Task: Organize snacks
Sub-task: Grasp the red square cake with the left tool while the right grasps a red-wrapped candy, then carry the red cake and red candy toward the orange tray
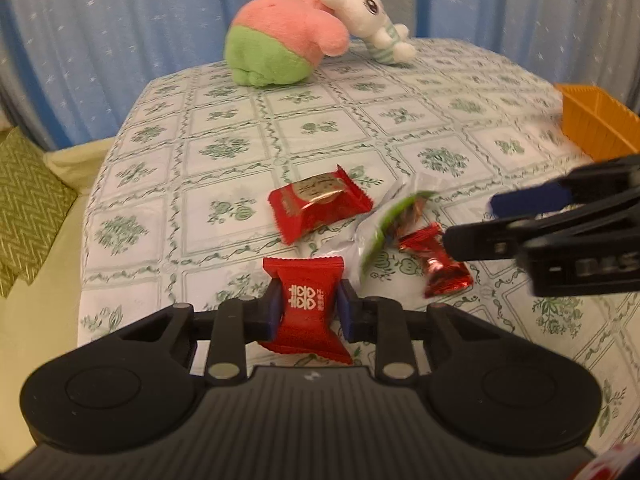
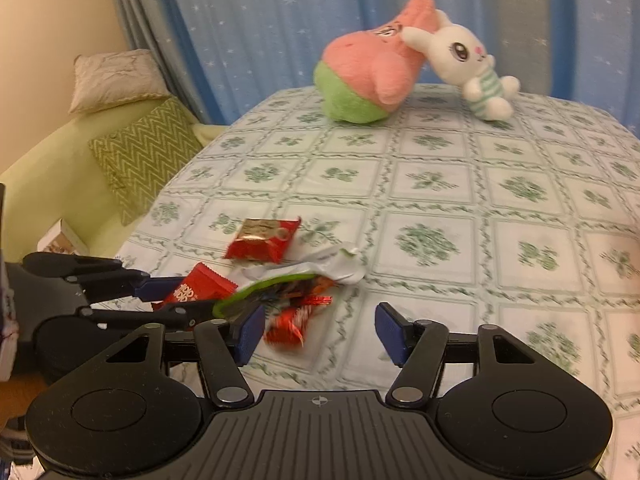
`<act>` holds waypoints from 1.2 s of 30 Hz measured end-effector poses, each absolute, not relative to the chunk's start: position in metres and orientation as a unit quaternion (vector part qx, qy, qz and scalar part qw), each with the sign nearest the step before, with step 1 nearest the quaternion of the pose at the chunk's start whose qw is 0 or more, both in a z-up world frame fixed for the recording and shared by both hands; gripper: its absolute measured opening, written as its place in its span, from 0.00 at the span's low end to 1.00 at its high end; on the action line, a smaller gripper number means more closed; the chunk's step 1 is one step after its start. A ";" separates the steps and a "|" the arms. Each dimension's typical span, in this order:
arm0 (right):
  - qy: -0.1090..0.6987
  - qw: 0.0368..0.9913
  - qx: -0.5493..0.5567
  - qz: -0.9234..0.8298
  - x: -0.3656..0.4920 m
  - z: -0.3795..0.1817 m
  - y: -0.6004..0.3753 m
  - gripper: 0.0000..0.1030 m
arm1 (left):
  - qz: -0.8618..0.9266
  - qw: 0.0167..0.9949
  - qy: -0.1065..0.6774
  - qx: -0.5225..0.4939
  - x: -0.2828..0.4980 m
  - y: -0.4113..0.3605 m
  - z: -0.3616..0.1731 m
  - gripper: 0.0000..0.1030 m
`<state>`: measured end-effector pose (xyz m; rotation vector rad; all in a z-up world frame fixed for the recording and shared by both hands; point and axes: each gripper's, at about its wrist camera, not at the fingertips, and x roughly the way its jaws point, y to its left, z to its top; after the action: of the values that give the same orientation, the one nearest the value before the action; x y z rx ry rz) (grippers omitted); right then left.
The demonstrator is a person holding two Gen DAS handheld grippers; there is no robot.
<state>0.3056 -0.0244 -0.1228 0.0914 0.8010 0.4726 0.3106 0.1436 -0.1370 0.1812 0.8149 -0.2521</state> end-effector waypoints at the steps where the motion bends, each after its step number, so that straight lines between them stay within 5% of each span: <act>1: 0.389 0.891 0.042 0.231 0.308 -0.125 -0.020 0.47 | -0.121 0.907 0.395 0.081 0.309 0.146 -0.137 0.25; 11: 0.406 0.885 0.007 0.229 0.310 -0.148 0.004 0.35 | -0.110 0.910 0.395 0.070 0.300 0.146 -0.140 0.25; 13: 0.398 0.888 -0.010 0.230 0.306 -0.149 0.008 0.24 | -0.109 0.910 0.394 0.070 0.301 0.147 -0.141 0.25; 21: 0.390 0.893 -0.010 0.227 0.298 -0.146 -0.002 0.23 | -0.100 0.912 0.389 0.080 0.301 0.145 -0.146 0.30; 24: 0.388 0.895 -0.004 0.220 0.294 -0.143 -0.010 0.23 | -0.089 0.914 0.388 0.082 0.298 0.143 -0.145 0.23; 36: 0.385 0.901 0.027 0.196 0.260 -0.116 -0.050 0.22 | -0.076 0.919 0.383 0.058 0.257 0.121 -0.107 0.23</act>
<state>0.2605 -0.0496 -0.1158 0.0554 0.7969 0.4057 0.2570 0.1206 -0.1068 0.1198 0.7875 -0.1556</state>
